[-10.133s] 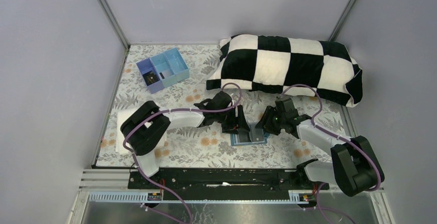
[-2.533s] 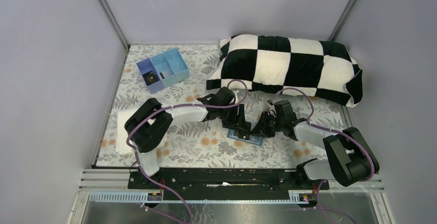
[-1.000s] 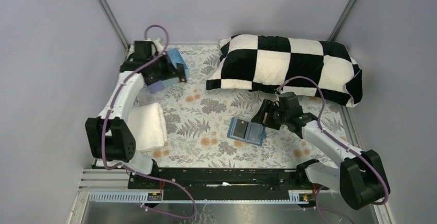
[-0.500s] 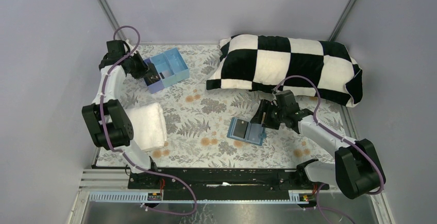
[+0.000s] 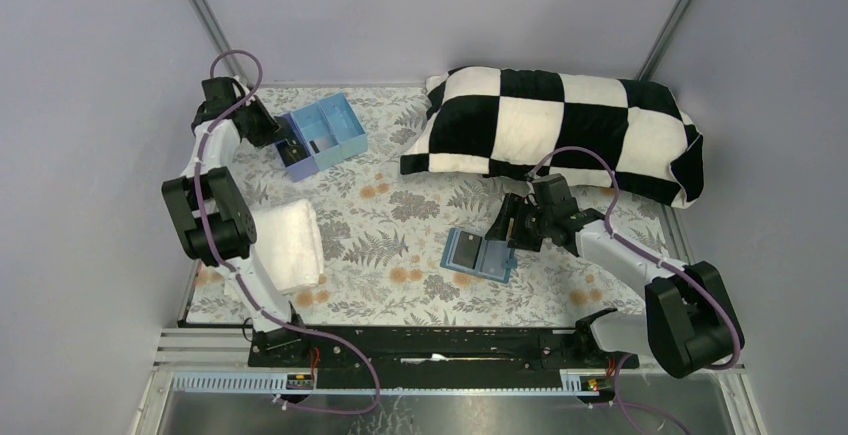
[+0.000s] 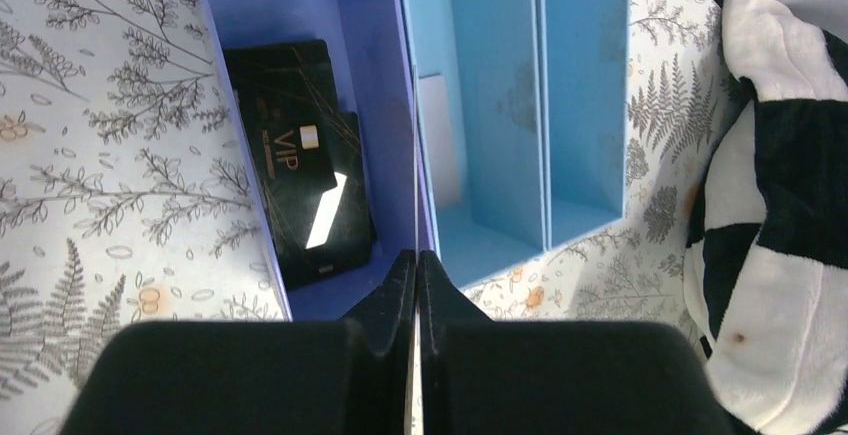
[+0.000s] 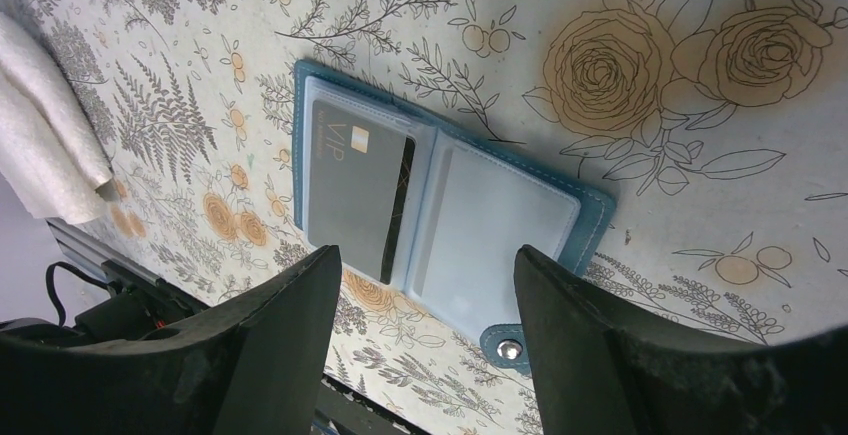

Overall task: Take the credit cards out of the card holder
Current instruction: Place the credit card in the storage box, then remove the credit card from the card holder.

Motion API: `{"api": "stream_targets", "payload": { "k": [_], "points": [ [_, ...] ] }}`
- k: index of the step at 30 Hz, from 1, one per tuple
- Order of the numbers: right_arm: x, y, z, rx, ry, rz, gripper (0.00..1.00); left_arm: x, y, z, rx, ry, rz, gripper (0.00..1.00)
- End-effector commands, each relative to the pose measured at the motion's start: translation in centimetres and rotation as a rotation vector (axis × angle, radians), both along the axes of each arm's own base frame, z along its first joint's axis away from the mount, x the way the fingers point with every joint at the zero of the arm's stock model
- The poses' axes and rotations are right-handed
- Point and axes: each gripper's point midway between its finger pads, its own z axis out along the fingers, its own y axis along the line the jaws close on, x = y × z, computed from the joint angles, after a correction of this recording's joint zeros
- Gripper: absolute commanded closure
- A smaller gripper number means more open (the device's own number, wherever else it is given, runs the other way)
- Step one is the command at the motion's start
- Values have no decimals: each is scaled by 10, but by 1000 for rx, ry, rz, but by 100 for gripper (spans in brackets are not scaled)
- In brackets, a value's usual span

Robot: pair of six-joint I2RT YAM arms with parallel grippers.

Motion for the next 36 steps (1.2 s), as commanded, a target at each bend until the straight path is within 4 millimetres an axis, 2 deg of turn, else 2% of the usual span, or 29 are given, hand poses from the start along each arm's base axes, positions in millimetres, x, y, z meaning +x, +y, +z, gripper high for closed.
{"api": "stream_targets", "payload": {
  "k": [1, 3, 5, 7, 10, 12, 17, 22, 24, 26, 29, 32, 36],
  "points": [
    [11, 8, 14, 31, -32, 17, 28, 22, 10, -1, -7, -44, -13, 100],
    [11, 8, 14, 32, -32, 15, 28, 24, 15, -12, 6, -13, 2, 99],
    [10, 7, 14, 30, -30, 13, 28, 24, 17, -22, 5, 22, 12, 91],
    [10, 7, 14, 32, -28, 10, 28, 19, 20, -33, 12, 66, 34, 75],
    [10, 7, 15, 35, -29, 6, 28, 13, 22, -29, 27, 72, 50, 58],
    [10, 7, 16, 38, -31, 0, 28, 9, 22, -15, 41, 47, 58, 55],
    [11, 9, 16, 48, -27, -7, 28, 0, 19, 39, 79, -47, 70, 54],
    [13, 10, 17, 51, -32, -8, 28, -19, -3, 87, 61, -144, 38, 54],
    [13, 10, 18, 52, -35, -6, 28, -31, -22, 100, 48, -174, 5, 54],
    [13, 11, 19, 60, -34, -4, 28, -44, -53, 102, 42, -182, -58, 54],
    [12, 16, 19, 85, -16, 2, 30, -69, -119, 92, 50, -153, -183, 53],
    [9, 22, 17, 138, 1, -3, 34, -98, -191, 90, -49, -157, -317, 52],
    [2, 30, 11, 189, 37, -6, 39, -142, -268, 70, -172, -116, -465, 52]
  ]
}}
